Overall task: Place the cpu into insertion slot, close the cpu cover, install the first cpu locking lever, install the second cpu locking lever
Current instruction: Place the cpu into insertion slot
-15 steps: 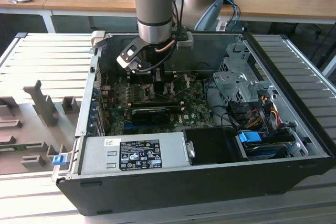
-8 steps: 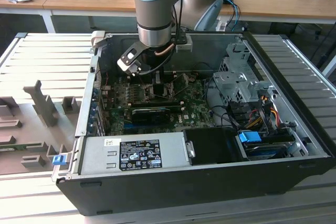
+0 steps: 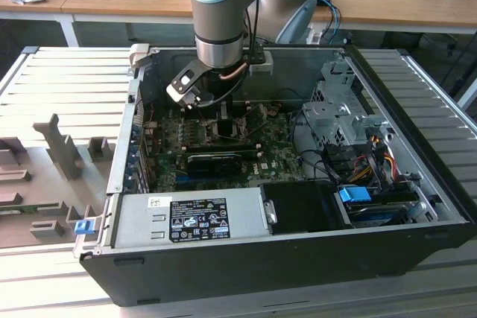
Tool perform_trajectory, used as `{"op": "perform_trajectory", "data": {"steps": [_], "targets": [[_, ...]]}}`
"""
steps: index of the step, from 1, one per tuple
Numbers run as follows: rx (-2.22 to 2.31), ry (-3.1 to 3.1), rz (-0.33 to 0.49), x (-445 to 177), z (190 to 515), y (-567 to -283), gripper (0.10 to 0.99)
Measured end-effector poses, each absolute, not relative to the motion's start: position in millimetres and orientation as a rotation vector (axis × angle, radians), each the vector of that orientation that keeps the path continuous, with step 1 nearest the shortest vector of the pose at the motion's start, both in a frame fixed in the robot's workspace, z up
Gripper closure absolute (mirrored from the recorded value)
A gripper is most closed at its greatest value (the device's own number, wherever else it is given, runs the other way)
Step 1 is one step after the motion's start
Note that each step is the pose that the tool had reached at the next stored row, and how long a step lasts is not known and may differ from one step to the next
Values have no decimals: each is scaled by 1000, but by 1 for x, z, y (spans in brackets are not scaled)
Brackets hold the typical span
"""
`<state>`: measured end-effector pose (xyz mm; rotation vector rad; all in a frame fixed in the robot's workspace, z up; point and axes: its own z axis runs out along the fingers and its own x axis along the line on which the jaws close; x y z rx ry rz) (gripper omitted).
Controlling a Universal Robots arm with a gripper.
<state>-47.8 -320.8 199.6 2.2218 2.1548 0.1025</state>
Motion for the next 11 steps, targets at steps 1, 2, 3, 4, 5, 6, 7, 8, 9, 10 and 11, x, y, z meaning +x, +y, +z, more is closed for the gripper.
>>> {"op": "perform_trajectory", "data": {"steps": [1,2,3,4,5,6,7,8,9,10,11], "targets": [[2222,2155,102,-48,200,-321,482],[2222,2155,102,-48,201,-321,482],[2222,2155,102,-48,201,-321,482],[2222,2155,102,-48,201,-321,482],[2222,2155,102,-48,204,-321,482],[2222,2155,102,-48,206,-321,482],[2222,2155,102,-48,207,-321,482],[2222,2155,102,-48,209,-321,482],[2222,2155,102,-48,210,-321,498],[2222,2155,102,-48,211,-321,561],[2222,2155,102,-48,211,-321,561]]}}
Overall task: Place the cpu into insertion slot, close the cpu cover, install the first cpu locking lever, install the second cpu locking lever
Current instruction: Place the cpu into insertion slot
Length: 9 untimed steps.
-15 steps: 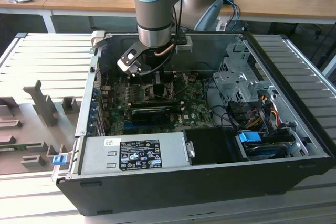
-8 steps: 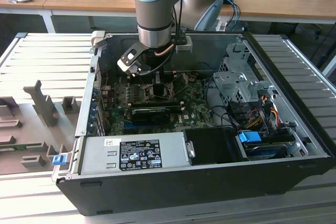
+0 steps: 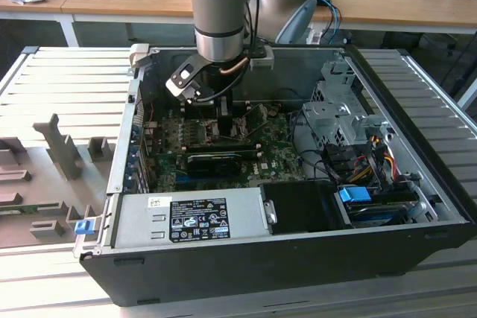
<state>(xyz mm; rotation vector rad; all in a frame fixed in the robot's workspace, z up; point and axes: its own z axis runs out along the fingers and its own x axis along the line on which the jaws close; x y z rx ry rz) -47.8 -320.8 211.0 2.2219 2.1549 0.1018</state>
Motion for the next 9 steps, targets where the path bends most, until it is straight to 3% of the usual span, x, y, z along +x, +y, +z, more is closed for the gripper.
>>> {"op": "perform_trajectory", "data": {"steps": [3,4,7,8,9], "targets": [[2222,2155,102,-48,212,-321,745],[2222,2155,102,-48,212,-321,745],[2222,2155,101,-48,213,-321,925],[2222,2155,101,-48,213,-321,925],[2222,2155,101,-48,214,-321,980]]}}
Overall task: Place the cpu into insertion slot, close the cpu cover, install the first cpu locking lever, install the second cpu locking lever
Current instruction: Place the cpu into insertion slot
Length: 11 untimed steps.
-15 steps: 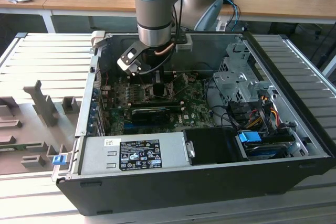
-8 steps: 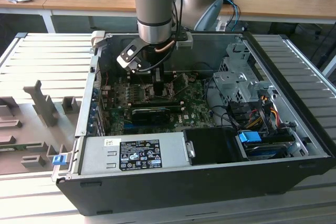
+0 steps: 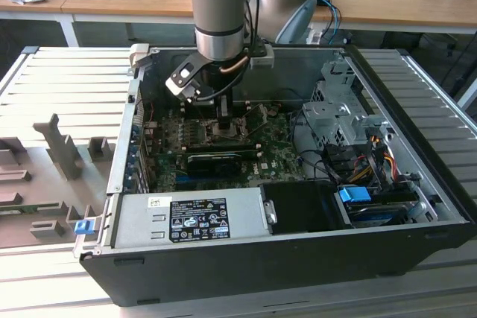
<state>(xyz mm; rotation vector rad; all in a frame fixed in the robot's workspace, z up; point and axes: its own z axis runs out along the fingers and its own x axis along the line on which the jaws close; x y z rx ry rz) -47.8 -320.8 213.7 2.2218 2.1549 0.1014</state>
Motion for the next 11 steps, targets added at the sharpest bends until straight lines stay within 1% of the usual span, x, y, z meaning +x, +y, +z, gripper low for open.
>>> {"op": "perform_trajectory", "data": {"steps": [11], "targets": [[2222,2155,101,-48,220,-321,980]]}}
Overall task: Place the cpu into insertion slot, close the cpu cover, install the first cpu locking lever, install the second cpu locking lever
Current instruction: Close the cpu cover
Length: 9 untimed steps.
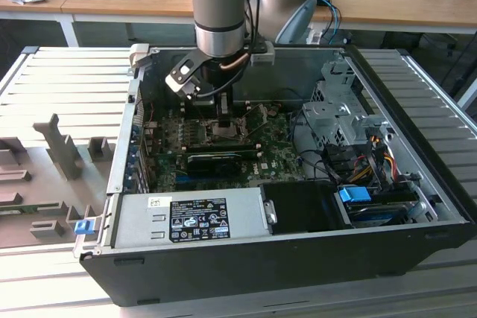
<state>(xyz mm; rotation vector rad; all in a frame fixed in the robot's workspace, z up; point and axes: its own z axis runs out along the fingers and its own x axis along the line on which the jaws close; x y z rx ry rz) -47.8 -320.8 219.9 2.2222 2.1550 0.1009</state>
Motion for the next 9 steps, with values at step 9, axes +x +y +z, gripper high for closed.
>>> {"op": "perform_trajectory", "data": {"steps": [9], "targets": [[2232,2164,94,-43,221,-323,980]]}}
